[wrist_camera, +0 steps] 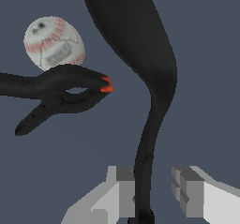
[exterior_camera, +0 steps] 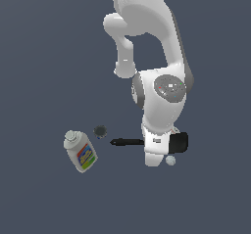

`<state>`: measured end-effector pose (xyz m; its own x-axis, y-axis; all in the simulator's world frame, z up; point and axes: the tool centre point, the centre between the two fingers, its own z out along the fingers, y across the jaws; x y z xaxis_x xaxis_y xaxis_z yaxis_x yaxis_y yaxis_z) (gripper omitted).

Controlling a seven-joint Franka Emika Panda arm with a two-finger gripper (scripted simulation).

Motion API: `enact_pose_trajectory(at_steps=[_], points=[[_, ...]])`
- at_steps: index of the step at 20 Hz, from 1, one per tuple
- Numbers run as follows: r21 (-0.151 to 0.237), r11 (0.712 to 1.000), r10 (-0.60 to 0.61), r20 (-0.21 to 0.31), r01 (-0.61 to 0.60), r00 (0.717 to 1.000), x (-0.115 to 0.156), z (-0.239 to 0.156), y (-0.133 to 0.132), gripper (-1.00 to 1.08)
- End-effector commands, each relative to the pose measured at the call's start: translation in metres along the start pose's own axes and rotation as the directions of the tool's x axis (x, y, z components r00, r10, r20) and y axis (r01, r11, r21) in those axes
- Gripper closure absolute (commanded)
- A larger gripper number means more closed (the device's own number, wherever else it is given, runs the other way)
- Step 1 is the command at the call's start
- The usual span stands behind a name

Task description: Pick up a designated object from a clutter of objects.

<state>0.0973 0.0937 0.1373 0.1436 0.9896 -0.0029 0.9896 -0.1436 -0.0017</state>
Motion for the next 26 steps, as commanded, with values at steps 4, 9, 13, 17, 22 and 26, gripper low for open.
enact_pose_trajectory(at_steps=[4,9,13,17,22,26], points=[[-0.003,1.0,0.0,0.001,0.0,1.0,0.016,-0.045,-0.033,1.08],[-0.003,1.0,0.0,0.002,0.001,1.0,0.031,-0.087,-0.064,1.08],[-0.003,1.0,0.0,0.002,0.001,1.0,0.043,-0.123,-0.09,1.08],[-0.003,1.0,-0.001,0.002,0.001,1.0,0.058,-0.162,-0.118,1.08],[-0.002,1.0,-0.001,0.001,0.001,1.0,0.075,-0.209,-0.151,1.08],[-0.002,1.0,-0.002,0.0,0.002,1.0,0.087,-0.242,-0.173,1.08]])
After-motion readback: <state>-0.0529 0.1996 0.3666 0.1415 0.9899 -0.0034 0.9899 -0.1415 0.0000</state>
